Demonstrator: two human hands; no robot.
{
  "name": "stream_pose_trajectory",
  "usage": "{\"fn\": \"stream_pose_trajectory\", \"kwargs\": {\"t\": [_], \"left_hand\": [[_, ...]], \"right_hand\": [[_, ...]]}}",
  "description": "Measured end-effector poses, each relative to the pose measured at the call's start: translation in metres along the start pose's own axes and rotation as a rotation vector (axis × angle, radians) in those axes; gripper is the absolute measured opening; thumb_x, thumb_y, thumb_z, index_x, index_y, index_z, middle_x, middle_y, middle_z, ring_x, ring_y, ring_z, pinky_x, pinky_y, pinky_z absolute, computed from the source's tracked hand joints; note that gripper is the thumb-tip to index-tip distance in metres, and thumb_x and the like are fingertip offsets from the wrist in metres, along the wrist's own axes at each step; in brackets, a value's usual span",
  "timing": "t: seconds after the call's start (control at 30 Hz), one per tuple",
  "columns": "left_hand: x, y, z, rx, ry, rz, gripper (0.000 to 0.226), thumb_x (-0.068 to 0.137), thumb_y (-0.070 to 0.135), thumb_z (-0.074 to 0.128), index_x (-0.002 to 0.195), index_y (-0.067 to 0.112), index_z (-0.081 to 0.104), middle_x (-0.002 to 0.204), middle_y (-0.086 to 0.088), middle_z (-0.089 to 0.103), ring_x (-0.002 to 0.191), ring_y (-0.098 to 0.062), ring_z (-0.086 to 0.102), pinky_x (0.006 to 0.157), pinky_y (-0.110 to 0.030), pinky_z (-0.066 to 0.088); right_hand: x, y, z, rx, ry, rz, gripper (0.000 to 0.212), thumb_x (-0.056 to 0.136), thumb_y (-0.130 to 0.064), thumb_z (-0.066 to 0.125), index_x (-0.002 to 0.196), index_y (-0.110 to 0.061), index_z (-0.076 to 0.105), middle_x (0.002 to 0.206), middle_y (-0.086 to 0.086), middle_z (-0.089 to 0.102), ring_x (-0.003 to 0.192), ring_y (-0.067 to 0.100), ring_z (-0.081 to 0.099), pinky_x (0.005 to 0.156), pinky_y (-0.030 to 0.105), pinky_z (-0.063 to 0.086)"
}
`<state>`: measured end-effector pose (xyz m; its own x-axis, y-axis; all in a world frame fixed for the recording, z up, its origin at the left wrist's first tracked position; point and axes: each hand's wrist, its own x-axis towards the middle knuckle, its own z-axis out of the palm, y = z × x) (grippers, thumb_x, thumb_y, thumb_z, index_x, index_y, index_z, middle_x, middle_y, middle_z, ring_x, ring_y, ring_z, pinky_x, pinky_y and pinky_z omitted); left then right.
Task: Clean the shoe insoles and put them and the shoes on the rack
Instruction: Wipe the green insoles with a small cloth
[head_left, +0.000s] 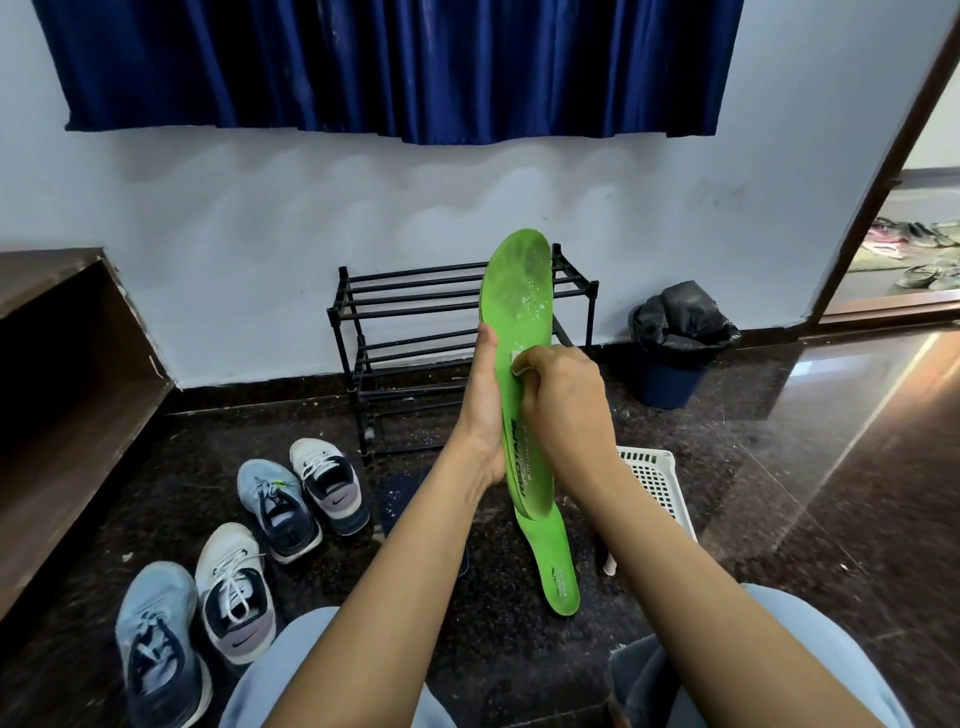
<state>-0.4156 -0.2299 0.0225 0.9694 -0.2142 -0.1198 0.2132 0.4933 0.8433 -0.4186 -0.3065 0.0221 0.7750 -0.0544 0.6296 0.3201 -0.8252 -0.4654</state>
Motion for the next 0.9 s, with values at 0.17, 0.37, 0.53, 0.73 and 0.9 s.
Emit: {"fn": "stream_pose_trajectory", "kwargs": {"t": [0.17,0.37,0.53,0.73,0.9], "left_hand": [[0.001,0.002,-0.004,-0.005,0.023,0.006,0.072,0.094,0.069,0.025,0.093,0.015,0.071,0.079,-0.005,0.074,0.069,-0.016,0.07,0.07,-0.03,0.053],[-0.001,0.001,-0.003,0.02,0.028,0.008,0.07,0.094,0.069,0.026,0.096,0.016,0.071,0.083,-0.005,0.074,0.074,-0.017,0.07,0.073,-0.03,0.054],[-0.001,0.001,-0.002,0.001,0.007,-0.005,0.07,0.094,0.068,0.027,0.099,0.015,0.071,0.088,-0.007,0.074,0.079,-0.019,0.07,0.073,-0.032,0.053],[0.002,0.003,-0.004,-0.027,0.03,0.031,0.069,0.094,0.067,0.027,0.097,0.014,0.071,0.082,-0.006,0.073,0.071,-0.017,0.07,0.069,-0.03,0.053],[-0.002,-0.001,0.003,-0.027,-0.015,0.0,0.066,0.096,0.064,0.027,0.105,0.014,0.069,0.09,-0.006,0.073,0.08,-0.018,0.07,0.074,-0.029,0.054]], "right_hand": [[-0.01,-0.001,0.003,0.022,-0.025,-0.03,0.021,0.076,0.009,0.054,0.084,-0.002,0.07,0.077,0.017,0.065,0.075,0.033,0.057,0.063,0.037,0.046],[-0.005,0.001,0.005,0.031,-0.017,-0.031,0.019,0.078,0.006,0.054,0.082,-0.004,0.07,0.076,0.015,0.065,0.075,0.032,0.057,0.064,0.036,0.044],[-0.004,0.003,0.003,0.053,0.025,-0.004,0.019,0.078,0.005,0.056,0.085,-0.004,0.071,0.08,0.014,0.067,0.078,0.031,0.058,0.066,0.037,0.046],[-0.009,0.002,0.003,0.085,-0.014,-0.043,0.021,0.077,0.006,0.058,0.084,-0.006,0.073,0.081,0.012,0.069,0.078,0.029,0.061,0.071,0.035,0.049],[0.003,0.008,0.0,0.08,0.045,-0.013,0.019,0.076,0.006,0.058,0.081,-0.006,0.072,0.078,0.012,0.068,0.076,0.029,0.061,0.069,0.032,0.044]]}}
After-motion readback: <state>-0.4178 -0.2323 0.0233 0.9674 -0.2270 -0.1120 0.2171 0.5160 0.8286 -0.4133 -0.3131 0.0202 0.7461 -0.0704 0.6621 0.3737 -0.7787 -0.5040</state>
